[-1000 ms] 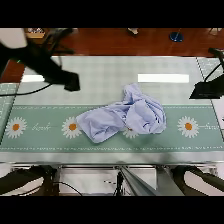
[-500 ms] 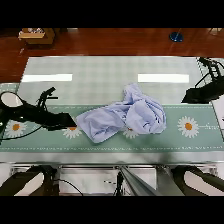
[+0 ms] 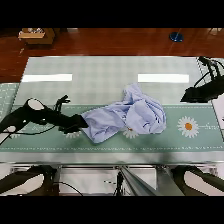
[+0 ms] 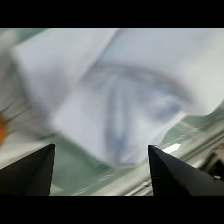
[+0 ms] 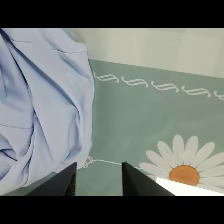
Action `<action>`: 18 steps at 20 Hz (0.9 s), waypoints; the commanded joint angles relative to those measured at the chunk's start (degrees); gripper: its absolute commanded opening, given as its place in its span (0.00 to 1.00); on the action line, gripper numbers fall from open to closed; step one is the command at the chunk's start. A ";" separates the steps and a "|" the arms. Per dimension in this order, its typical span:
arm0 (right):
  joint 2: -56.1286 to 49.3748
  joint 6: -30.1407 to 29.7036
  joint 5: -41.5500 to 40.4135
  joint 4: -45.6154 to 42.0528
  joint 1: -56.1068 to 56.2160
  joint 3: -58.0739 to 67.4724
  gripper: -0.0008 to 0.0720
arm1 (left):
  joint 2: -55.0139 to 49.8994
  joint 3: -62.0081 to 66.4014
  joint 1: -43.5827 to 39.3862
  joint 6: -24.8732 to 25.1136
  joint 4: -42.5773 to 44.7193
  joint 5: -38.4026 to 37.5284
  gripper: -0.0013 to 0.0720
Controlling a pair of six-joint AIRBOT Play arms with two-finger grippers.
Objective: Fold the shirts.
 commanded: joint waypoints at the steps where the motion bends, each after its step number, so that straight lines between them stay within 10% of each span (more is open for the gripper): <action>1: 0.00 -0.02 0.09 0.13 -0.02 0.00 0.49 | -7.96 3.15 -4.79 -1.07 -4.11 5.57 0.86; 4: 0.00 -0.04 0.04 0.15 -0.02 0.00 0.52 | -13.79 6.64 -6.27 -2.62 -4.11 2.56 0.05; 6: 0.00 -0.04 -0.39 -0.96 -0.17 0.00 0.67 | -14.71 7.48 -5.77 0.52 -4.09 -0.57 0.05; 18: -0.02 -13.55 -16.72 27.52 -9.73 -29.77 0.67 | -3.34 7.52 2.40 5.64 -4.09 -7.45 0.05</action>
